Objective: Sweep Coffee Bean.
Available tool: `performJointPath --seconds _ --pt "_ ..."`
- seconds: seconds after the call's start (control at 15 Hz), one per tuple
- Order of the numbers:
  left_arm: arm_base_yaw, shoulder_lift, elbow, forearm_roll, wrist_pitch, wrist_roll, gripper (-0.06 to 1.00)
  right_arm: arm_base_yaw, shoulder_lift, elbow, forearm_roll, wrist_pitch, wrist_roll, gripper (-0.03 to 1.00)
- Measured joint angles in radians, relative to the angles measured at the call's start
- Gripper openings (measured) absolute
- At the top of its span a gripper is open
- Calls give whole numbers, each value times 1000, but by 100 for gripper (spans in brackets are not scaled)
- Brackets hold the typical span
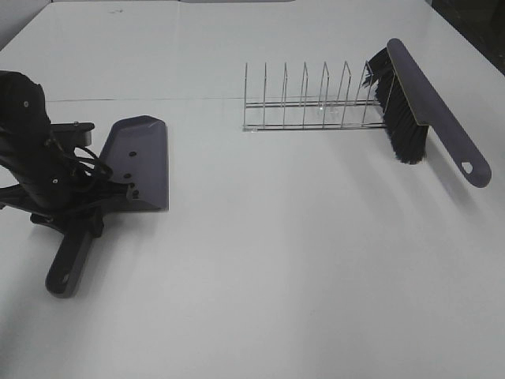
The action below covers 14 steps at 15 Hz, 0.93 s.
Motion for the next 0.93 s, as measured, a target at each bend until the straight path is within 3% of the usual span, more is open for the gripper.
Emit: performJointPath --seconds 0.07,0.13,0.33,0.47,0.73,0.93 --pt "0 0 0 0 -5 1 33 0 -55 52 0 -24 -1 82" --pt "0 1 0 -2 -9 22 33 0 -269 304 0 -92 -2 82" --pt "0 1 0 -5 -17 43 37 0 -586 589 0 -116 -2 82" --pt "-2 2 0 -12 -25 46 46 0 -744 700 0 -115 -2 82" --pt "-3 0 -1 -11 -17 51 79 0 -1106 863 0 -42 -2 82" --pt "-3 -36 5 32 69 51 85 0 -1285 882 0 47 -2 81"
